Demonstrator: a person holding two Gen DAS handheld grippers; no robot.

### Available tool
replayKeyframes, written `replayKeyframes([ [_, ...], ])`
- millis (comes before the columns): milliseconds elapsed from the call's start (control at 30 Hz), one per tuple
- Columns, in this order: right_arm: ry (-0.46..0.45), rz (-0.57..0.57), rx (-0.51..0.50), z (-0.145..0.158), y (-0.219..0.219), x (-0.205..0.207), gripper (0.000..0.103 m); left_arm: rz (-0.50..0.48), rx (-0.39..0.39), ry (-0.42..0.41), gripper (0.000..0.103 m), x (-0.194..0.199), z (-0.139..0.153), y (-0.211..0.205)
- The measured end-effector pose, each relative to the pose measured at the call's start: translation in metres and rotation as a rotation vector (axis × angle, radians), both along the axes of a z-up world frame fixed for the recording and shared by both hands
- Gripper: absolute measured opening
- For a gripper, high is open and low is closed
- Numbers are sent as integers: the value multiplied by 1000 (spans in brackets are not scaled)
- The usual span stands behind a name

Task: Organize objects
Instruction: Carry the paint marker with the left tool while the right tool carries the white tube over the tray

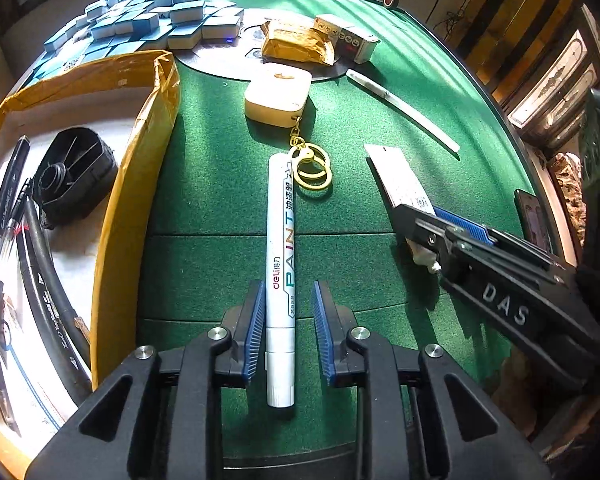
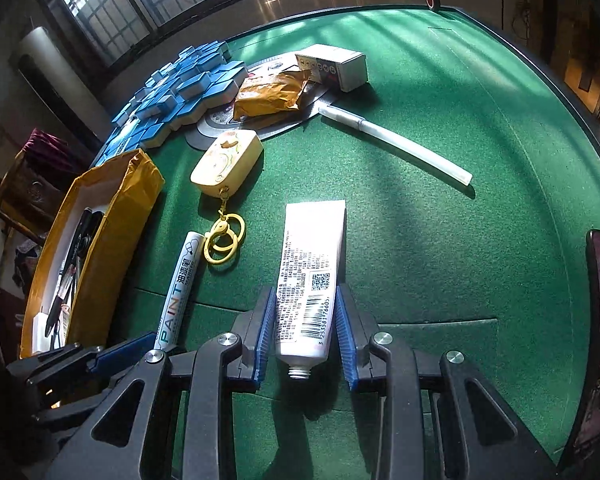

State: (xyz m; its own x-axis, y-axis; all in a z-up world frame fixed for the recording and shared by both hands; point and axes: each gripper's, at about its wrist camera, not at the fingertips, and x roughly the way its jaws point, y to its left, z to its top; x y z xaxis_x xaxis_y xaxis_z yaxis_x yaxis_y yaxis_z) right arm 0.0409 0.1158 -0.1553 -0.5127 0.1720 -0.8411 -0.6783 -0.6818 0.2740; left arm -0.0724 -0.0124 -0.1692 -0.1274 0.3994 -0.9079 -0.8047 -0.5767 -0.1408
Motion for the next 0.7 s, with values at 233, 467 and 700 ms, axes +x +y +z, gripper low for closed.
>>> replayKeyframes([
  [233,52,-21,-12,-1,-5,10,26,-12,-39,97,12,7,-2,7],
  [467,84,8,-46,-2,-19,17,25,53,74,-22,12,2,5,-19],
  [700,140,36,-20,19,-45,18,25,68,140,-53,12,7,29,-44],
])
